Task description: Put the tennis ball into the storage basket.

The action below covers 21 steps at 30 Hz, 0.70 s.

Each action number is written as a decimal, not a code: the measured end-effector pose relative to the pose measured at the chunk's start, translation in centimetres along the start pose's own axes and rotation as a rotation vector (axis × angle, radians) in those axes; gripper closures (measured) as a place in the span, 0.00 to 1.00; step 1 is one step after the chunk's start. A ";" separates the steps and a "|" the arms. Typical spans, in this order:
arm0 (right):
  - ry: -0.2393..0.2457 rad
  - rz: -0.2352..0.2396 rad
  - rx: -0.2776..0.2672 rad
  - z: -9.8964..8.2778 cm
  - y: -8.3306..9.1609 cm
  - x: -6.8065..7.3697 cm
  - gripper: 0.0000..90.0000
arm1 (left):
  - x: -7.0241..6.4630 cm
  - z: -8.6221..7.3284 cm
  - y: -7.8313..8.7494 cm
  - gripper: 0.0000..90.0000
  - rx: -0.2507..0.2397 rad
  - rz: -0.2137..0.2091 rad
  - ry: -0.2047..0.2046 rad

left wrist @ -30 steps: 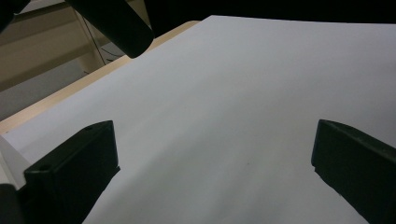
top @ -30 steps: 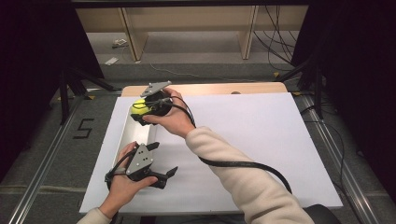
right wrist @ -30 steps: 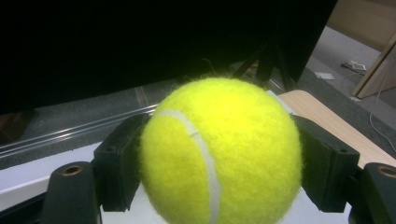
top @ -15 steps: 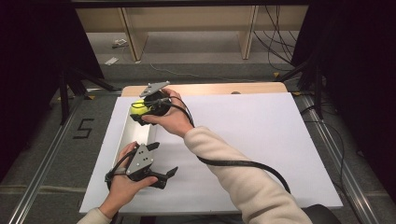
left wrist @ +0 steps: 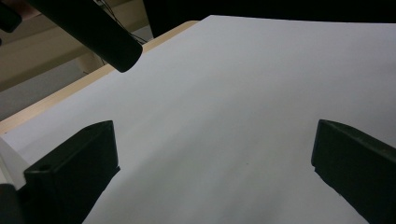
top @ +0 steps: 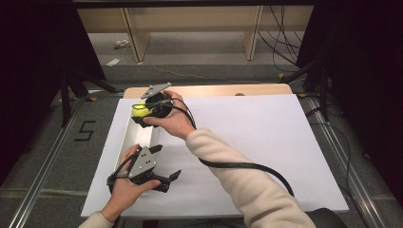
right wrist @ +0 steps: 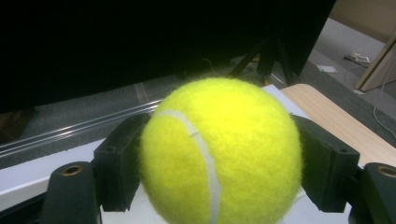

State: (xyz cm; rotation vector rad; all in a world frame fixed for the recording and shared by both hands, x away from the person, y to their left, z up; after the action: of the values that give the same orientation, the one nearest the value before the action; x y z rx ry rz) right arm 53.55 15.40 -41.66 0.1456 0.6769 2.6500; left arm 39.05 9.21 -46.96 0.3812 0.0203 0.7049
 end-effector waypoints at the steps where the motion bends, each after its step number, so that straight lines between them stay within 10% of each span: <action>1: 0.003 0.000 0.000 0.0 0.0 0.0 0.29 | 0.0 0.0 0.0 0.00 0.001 -0.001 0.000; 21: 0.008 0.008 0.011 0.1 -0.9 0.0 0.29 | 0.0 0.0 0.0 0.00 0.001 -0.003 0.000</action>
State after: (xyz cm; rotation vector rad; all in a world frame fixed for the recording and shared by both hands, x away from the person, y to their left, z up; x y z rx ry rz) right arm 53.89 16.20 -42.01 0.1412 0.6955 2.6559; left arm 39.01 9.19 -46.98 0.3826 0.0209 0.7022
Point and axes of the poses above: each handheld gripper's, and its own axes: y roughly backward along the jaws, z roughly out of its top, x roughly to its left, the point moved 10 cm from there along -y, roughly forward along the jaws, and after that the axes turned 1 degree about -x, right-handed, at the moved point
